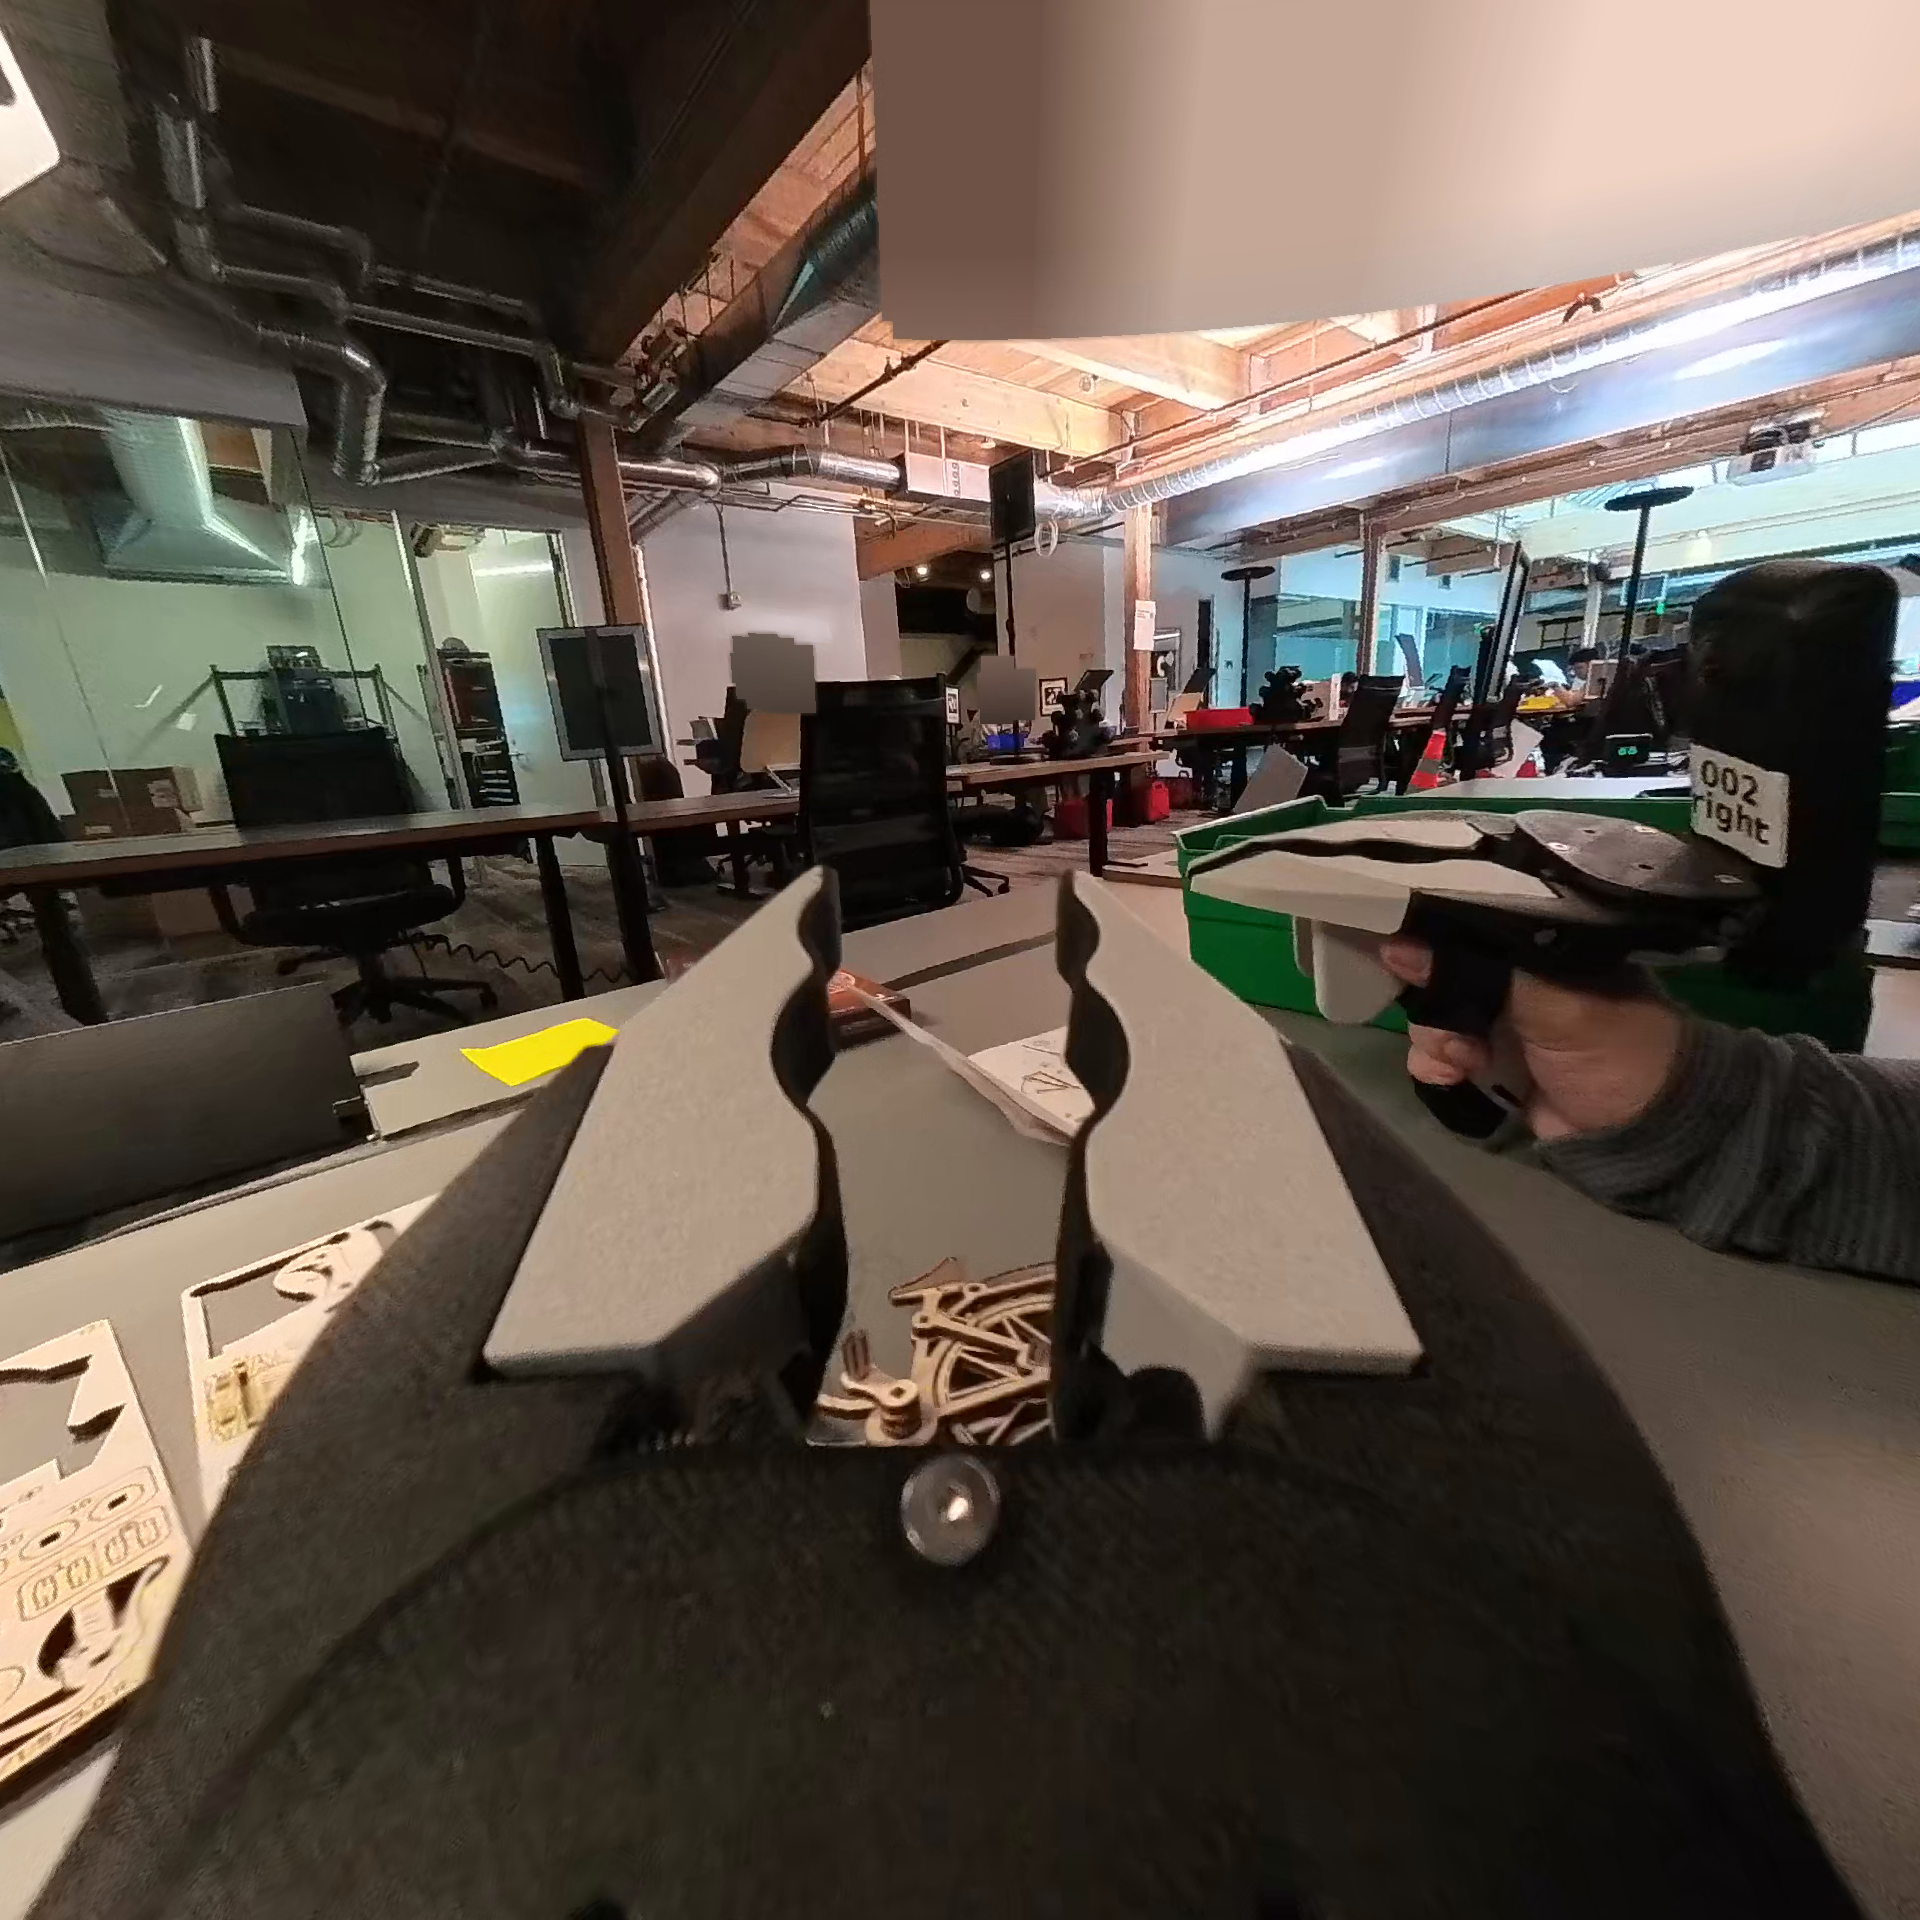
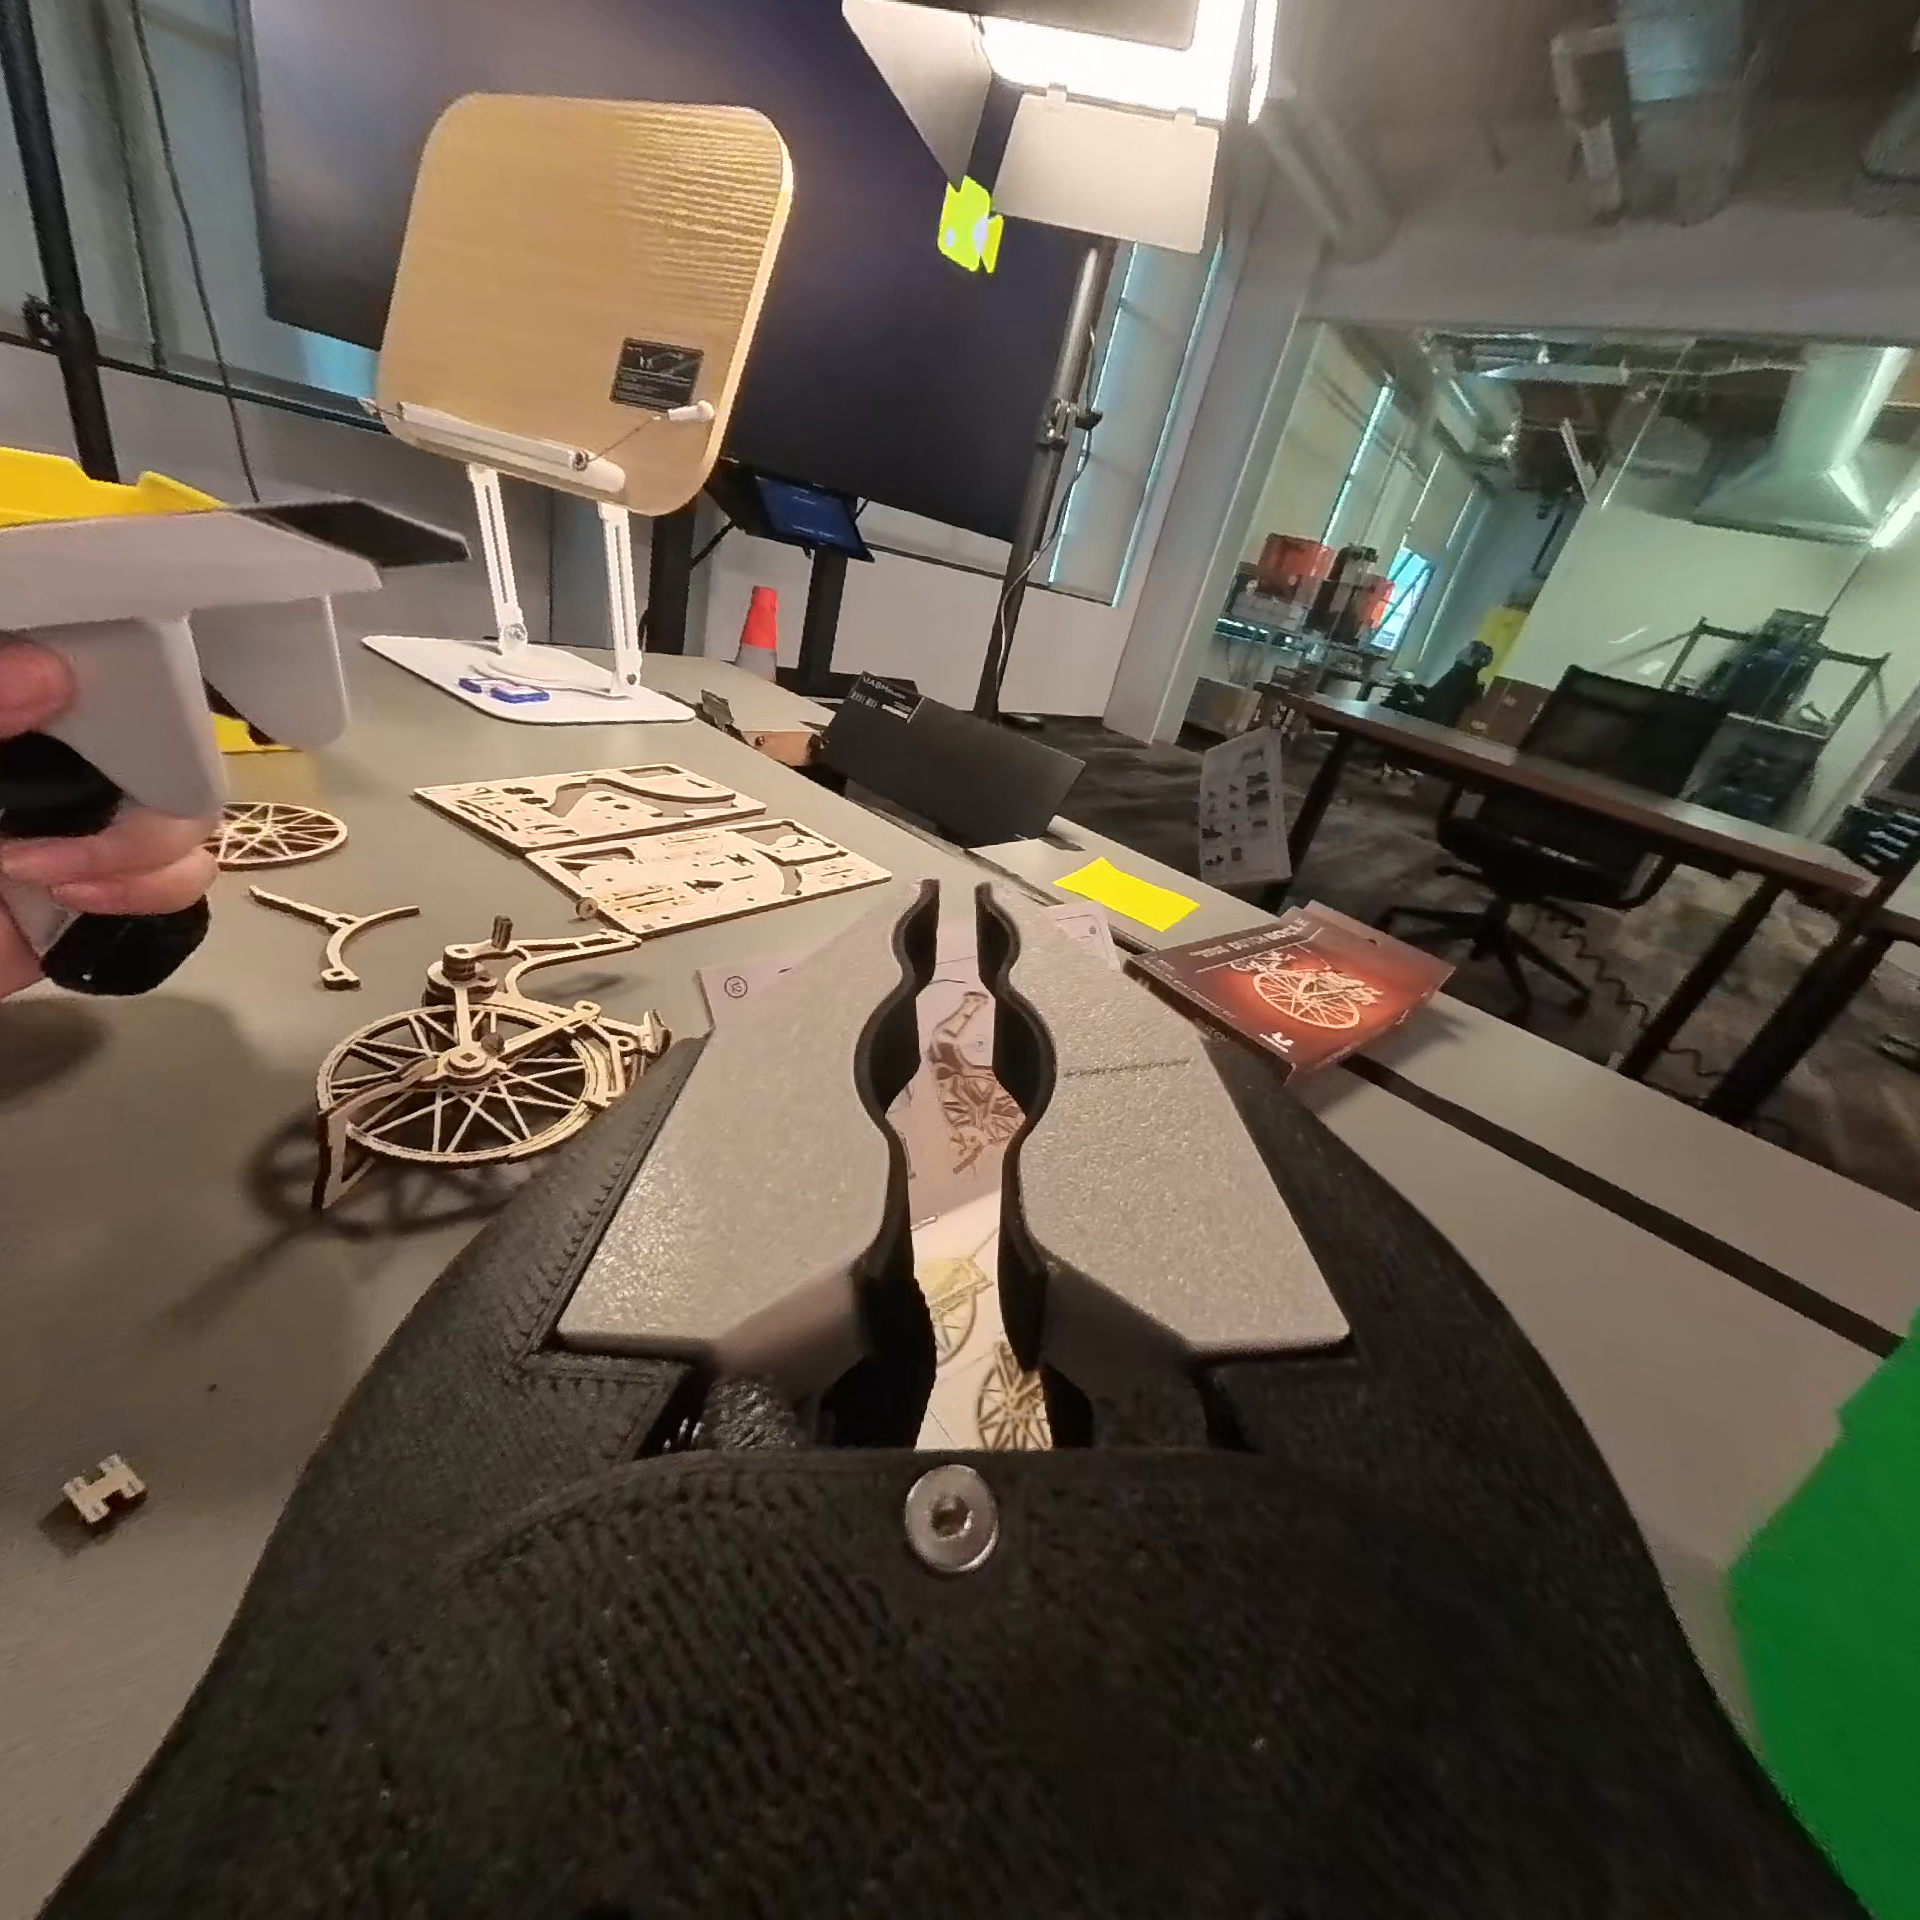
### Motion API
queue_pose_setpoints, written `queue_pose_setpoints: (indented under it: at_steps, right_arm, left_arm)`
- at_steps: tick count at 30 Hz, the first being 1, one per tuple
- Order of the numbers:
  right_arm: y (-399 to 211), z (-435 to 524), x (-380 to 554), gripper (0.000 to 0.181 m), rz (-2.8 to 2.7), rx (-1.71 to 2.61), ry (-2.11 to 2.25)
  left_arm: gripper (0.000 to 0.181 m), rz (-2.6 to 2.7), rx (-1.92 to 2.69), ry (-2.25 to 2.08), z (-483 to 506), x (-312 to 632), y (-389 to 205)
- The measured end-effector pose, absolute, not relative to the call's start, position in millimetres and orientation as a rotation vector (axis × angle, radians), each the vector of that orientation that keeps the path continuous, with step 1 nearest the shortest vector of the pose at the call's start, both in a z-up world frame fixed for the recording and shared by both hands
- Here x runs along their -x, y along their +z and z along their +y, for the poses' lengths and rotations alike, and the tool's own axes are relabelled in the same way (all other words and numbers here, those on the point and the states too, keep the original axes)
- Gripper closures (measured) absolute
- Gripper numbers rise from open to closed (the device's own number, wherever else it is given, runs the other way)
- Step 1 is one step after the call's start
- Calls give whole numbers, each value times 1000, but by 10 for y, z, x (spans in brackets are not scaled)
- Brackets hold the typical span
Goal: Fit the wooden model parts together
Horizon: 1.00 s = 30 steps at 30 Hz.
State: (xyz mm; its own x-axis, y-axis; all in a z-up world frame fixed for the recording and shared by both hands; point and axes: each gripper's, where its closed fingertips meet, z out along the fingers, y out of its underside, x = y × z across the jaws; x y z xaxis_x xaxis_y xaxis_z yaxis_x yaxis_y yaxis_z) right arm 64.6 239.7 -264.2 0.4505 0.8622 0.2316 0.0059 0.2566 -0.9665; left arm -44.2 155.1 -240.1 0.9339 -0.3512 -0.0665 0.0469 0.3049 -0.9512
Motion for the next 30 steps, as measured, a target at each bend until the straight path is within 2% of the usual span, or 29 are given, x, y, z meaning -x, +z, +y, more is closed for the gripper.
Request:
queue_pose_setpoints:
  at_steps: [7, 14, 30]
  right_arm:
    - [-2642, 2381, -641, 177, -947, 1165, 715]
    - [-2649, 2361, -624, 178, -961, 1158, 714]
    - [-2689, 2214, -519, 181, -1076, 1088, 655]
  left_arm:
    - [147, 369, 1223, -273, 1498, 308, -2405]
    - [169, 770, 1146, -140, 1251, -300, -2591]
    - [174, 733, 1200, -197, 1313, -247, -2624]
